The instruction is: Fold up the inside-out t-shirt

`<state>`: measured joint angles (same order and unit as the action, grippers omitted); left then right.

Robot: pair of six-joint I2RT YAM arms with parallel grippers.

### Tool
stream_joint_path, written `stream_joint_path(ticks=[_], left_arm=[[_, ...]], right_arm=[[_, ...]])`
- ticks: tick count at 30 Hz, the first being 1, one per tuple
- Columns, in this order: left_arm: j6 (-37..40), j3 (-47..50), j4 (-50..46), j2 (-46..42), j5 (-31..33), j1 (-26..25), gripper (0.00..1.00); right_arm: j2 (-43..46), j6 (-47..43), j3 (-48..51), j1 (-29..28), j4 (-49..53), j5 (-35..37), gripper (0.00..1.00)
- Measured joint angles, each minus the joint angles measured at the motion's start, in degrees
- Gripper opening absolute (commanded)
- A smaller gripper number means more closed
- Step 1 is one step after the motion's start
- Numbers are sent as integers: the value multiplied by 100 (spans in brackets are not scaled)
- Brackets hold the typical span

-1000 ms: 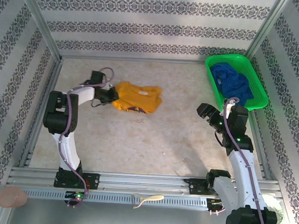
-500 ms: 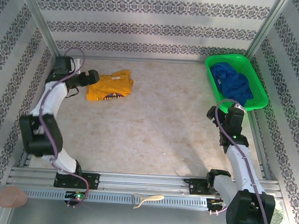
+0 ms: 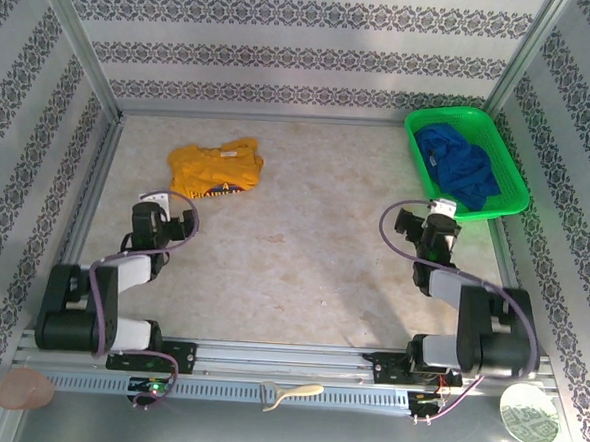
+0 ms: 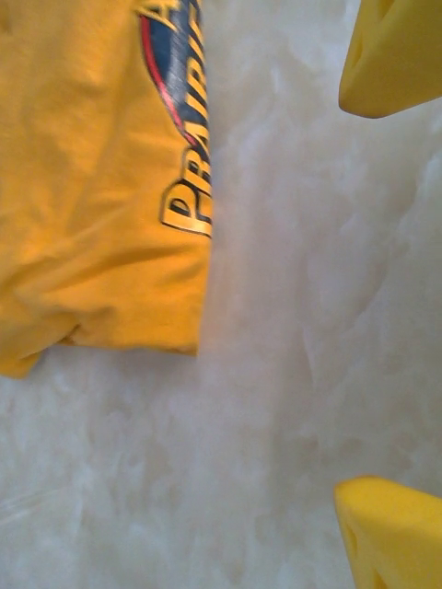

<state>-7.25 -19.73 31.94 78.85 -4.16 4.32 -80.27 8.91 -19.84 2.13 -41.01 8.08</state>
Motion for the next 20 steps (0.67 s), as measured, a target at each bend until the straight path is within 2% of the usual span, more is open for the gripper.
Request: stream_joint_path(ticks=[2, 6, 14, 20], left_arm=[[144, 42, 479, 369, 44, -129, 99], [308, 52, 1836, 1141, 125, -210, 99], [404, -57, 2107, 1252, 236, -212, 99], [424, -98, 2140, 1255, 291, -214, 99]], right_arm=[[-623, -157, 24, -17, -678, -317, 98], [-769, -319, 17, -55, -879, -566, 98], [-765, -544, -31, -411, -1178, -249, 98], [-765, -590, -85, -334, -1196, -302, 99]])
